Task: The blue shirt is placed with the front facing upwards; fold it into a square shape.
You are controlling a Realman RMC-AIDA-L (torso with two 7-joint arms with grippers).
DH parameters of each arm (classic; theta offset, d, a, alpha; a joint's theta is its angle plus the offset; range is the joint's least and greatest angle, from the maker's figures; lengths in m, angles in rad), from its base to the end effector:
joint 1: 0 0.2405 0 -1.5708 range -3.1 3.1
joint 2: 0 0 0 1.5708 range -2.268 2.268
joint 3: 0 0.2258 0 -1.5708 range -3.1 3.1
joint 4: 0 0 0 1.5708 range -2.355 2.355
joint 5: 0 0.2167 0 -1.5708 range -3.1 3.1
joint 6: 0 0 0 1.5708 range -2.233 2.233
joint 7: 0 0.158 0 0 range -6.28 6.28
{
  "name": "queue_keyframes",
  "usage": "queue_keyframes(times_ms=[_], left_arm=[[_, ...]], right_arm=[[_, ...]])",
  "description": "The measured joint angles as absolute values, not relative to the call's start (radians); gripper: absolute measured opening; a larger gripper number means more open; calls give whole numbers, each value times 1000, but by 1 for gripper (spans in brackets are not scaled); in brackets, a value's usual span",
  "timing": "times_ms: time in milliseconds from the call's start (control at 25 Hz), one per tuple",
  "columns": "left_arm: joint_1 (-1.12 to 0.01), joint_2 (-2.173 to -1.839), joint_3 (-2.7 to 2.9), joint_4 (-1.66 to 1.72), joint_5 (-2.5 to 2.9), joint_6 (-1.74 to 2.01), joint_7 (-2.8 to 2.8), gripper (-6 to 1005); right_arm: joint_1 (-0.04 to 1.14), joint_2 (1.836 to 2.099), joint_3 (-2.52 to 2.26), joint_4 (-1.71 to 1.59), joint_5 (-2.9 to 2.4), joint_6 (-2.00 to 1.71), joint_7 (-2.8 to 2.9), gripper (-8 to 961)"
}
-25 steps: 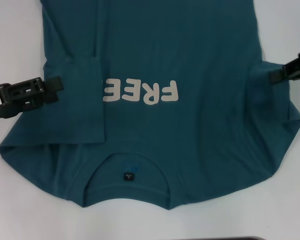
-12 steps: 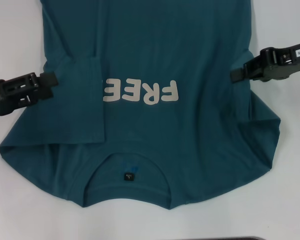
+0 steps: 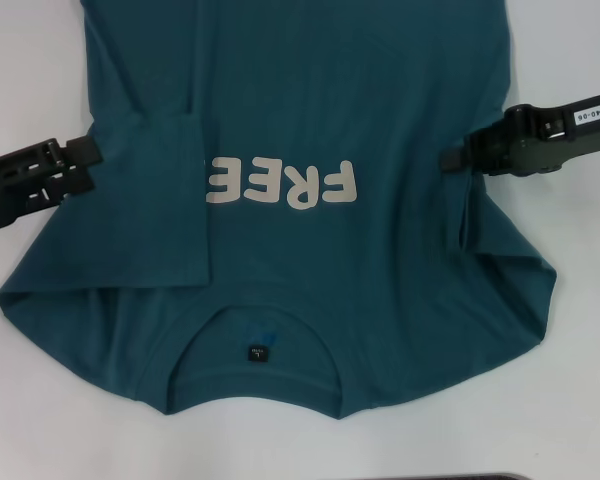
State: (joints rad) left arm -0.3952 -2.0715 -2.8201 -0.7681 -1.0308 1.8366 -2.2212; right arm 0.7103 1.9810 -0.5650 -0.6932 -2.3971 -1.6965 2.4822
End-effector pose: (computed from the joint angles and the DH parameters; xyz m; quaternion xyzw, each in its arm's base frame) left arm -0.2824 0.2746 0.0636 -0.7142 -0.6053 -0.3494 0.0379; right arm 0.2343 0.3461 0.0373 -0.7659 0.6329 0.1130 0.0089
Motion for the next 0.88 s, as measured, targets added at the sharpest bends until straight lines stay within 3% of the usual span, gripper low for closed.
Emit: queue_keyframes(times_ms=[360,640,880], left_arm=[[-393,-2067,-2820,-758,-1031,1835,-2222,792],[-390,-2066,-2832,-756,-1031,1835,-2223,793],[-390,-2065,-2832,-756,-1031,1833,-2223,792]], right_arm=[[738,1987,-593,-550,-2343,-1557,2485,468],[742,1999,-598,-522,-2343,-1483,2516,499],[745,1986,-656,-532,-2348,-1482,2529,503]])
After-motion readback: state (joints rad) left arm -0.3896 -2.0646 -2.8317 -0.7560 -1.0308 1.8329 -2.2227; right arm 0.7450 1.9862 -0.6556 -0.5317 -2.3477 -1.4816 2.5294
